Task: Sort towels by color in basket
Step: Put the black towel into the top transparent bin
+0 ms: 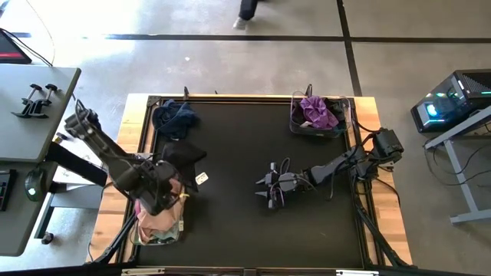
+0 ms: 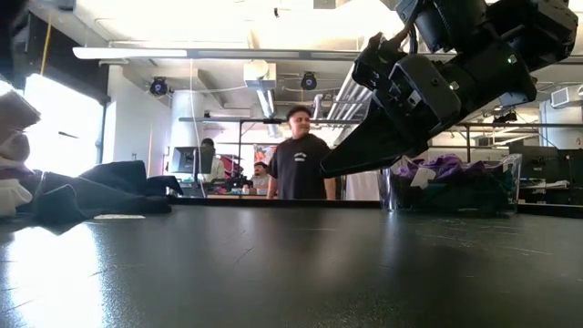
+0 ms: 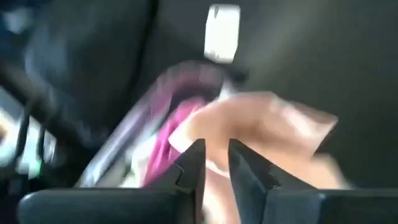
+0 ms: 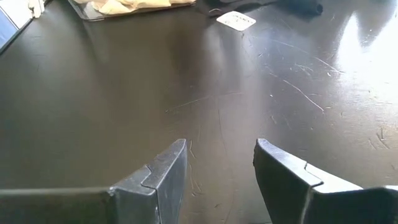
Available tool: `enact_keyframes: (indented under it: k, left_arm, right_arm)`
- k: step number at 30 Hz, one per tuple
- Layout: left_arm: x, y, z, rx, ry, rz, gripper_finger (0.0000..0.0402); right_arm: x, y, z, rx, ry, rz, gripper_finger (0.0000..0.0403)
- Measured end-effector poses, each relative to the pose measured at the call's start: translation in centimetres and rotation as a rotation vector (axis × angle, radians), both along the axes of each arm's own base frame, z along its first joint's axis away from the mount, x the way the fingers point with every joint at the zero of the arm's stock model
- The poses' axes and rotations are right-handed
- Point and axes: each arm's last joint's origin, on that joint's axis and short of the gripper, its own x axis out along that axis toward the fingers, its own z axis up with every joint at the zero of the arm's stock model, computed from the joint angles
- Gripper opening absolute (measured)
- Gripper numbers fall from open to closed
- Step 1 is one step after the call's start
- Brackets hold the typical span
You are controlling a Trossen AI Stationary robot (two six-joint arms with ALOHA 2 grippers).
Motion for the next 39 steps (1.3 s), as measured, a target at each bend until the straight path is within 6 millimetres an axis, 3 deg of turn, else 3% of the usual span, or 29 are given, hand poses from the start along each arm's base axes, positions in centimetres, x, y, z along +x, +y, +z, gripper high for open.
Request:
enact_keyframes:
  k: [5, 8, 12, 16, 21, 27, 31, 39]
  left_arm:
    - [0.4, 1.7, 1.3, 0.185, -0.24, 0.013, 0.0102]
    - [1.1, 2.6, 1.5, 0.302, -0.318, 0.055, 0.0125]
    - [2.3, 3.9, 1.2, 0.373, -0.263, 0.079, 0.0147]
    - [3.3, 5.9, 0.5, 0.393, -0.131, 0.169, 0.0158]
    - [4.9, 8.5, -0.3, 0.428, 0.01, 0.198, 0.0167]
    - [6.6, 11.9, -1.4, 0.327, 0.135, 0.196, 0.0188]
    - [7.2, 14.1, -2.6, 0.14, 0.237, 0.158, 0.0184]
    - [5.7, 16.5, -7.5, -0.02, 0.469, 0.041, 0.0158]
  right_arm:
    - [0.1, -0.1, 0.2, -0.021, -0.03, -0.026, 0.0178]
    - [0.8, 0.0, 1.7, -0.029, -0.198, -0.026, 0.0178]
    - [1.0, 0.3, 4.1, -0.078, -0.384, 0.053, 0.0178]
    - [0.7, 0.1, 5.8, -0.091, -0.441, 0.06, 0.0178]
    - [0.5, 0.2, 5.7, -0.073, -0.394, 0.059, 0.0178]
    - [0.3, 0.2, 4.8, -0.029, -0.307, 0.044, 0.0178]
    - [0.3, 0.3, 4.7, -0.025, -0.294, 0.042, 0.0178]
    - [0.3, 0.3, 4.5, -0.03, -0.283, 0.044, 0.0178]
